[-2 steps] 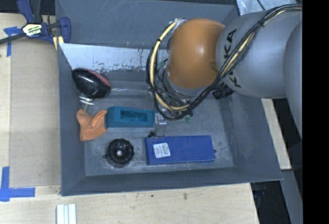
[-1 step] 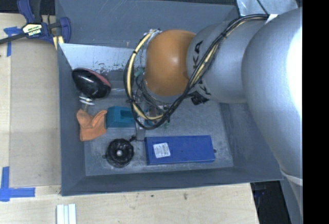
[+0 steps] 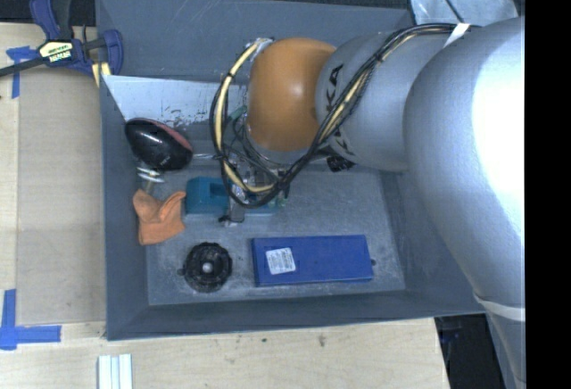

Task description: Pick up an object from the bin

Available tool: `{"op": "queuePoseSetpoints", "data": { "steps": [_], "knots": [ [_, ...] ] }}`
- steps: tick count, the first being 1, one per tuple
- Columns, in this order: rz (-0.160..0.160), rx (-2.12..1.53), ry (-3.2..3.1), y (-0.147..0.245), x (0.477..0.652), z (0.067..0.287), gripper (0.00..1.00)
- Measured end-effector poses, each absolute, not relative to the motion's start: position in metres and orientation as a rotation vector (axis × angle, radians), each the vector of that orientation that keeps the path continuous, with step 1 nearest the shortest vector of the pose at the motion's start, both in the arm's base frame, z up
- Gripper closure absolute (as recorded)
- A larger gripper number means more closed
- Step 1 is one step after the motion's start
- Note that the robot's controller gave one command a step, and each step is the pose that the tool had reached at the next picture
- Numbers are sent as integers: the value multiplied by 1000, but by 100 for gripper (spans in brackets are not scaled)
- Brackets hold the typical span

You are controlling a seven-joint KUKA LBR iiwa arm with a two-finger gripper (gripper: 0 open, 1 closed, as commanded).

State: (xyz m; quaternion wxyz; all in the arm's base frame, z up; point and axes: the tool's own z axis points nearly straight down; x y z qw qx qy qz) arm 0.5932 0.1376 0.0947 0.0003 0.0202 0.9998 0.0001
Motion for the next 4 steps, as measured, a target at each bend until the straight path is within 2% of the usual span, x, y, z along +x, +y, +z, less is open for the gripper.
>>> {"op": "queuePoseSetpoints", "data": {
  "steps": [1,2,3,4],
  "knots": [
    [0,64,3140,138,593,95,100],
    [-2,14,3146,134,565,198,100],
    [-2,14,3146,134,565,198,100],
    [-5,5,3153,135,550,248,100]
  ]
}}
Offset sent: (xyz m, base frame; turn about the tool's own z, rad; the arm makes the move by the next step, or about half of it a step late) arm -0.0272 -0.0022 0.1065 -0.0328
